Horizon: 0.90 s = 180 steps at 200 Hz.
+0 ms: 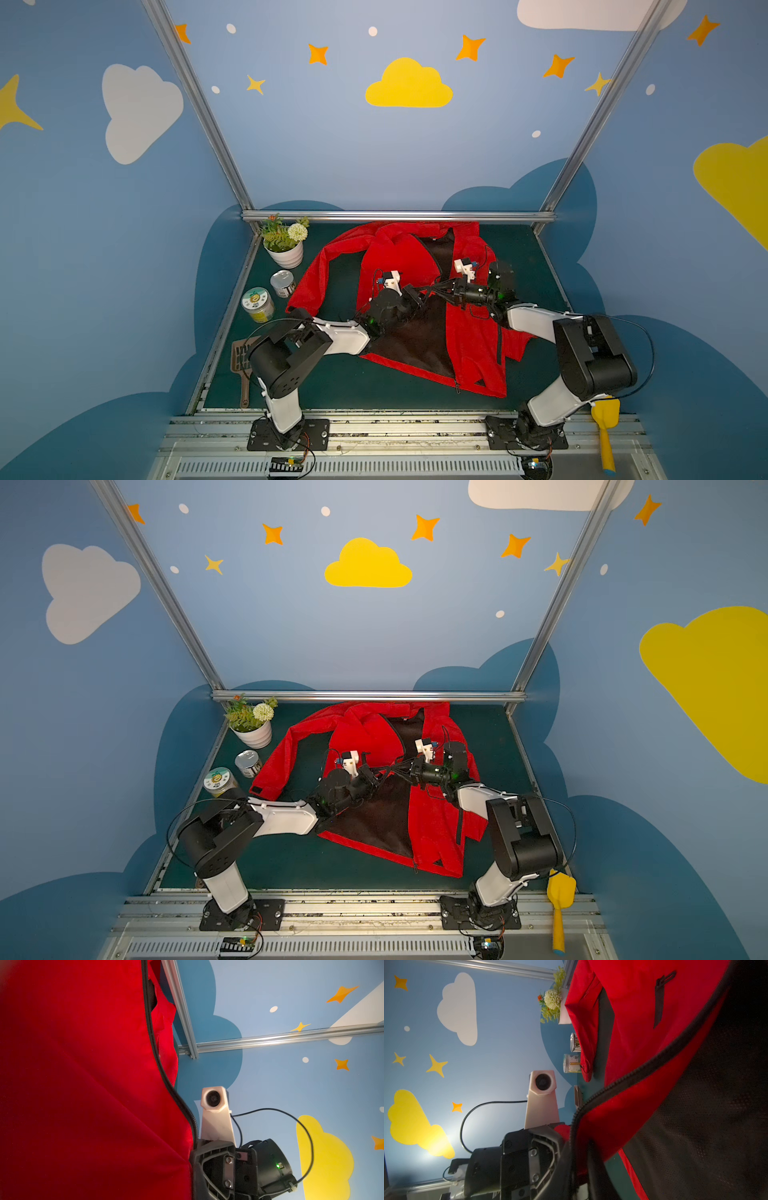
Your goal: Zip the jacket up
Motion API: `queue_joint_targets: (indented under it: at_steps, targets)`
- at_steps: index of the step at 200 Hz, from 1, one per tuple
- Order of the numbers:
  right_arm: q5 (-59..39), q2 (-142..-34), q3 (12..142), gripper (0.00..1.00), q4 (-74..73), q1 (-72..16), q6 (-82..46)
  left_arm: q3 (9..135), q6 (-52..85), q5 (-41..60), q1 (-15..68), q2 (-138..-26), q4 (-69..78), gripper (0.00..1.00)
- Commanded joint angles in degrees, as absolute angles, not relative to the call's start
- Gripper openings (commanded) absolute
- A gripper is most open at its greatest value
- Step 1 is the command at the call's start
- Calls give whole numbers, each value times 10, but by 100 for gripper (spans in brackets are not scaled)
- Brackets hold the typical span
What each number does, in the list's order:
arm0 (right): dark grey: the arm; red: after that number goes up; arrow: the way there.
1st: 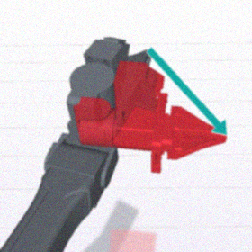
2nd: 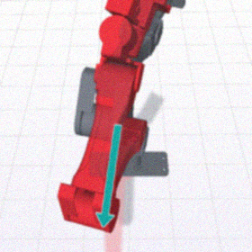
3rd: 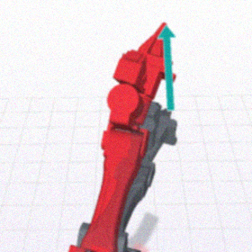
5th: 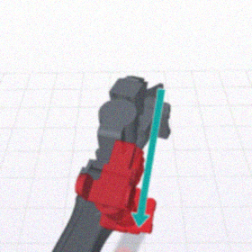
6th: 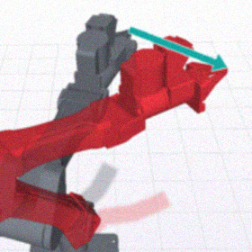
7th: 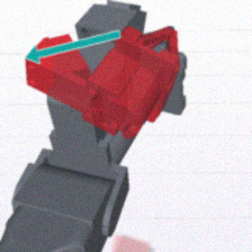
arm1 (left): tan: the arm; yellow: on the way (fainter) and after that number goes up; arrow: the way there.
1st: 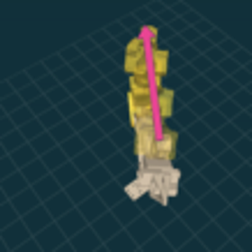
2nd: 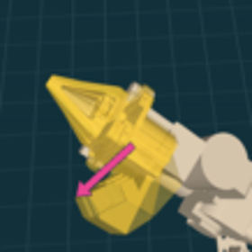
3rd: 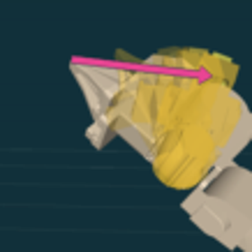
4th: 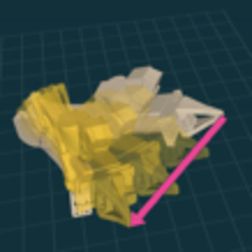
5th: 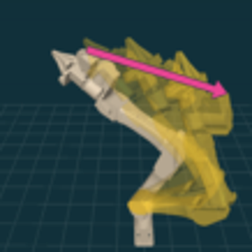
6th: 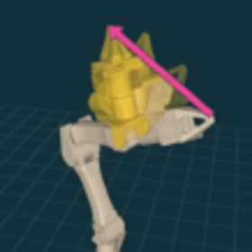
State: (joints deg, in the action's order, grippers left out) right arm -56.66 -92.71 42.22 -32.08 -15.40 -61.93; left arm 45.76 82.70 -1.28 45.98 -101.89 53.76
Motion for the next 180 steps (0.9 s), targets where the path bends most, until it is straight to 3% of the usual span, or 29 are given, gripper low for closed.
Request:
queue_joint_targets:
  at_steps: [1,80,113,145,180]
  targets:
    - [-585,-899,429,22,-300,-153,-610,468,810,1,465,-999,543,3]
    - [-592,-871,419,21,-295,-146,-611,465,809,3,465,-1003,544,3]
    - [-593,-876,421,6,-289,-145,-609,467,809,4,465,-1002,548,3]
    - [-588,-876,416,0,-290,-144,-608,466,808,3,465,-1000,551,3]
    - [-596,-878,416,0,-307,-144,-617,466,810,5,465,-1004,560,21]
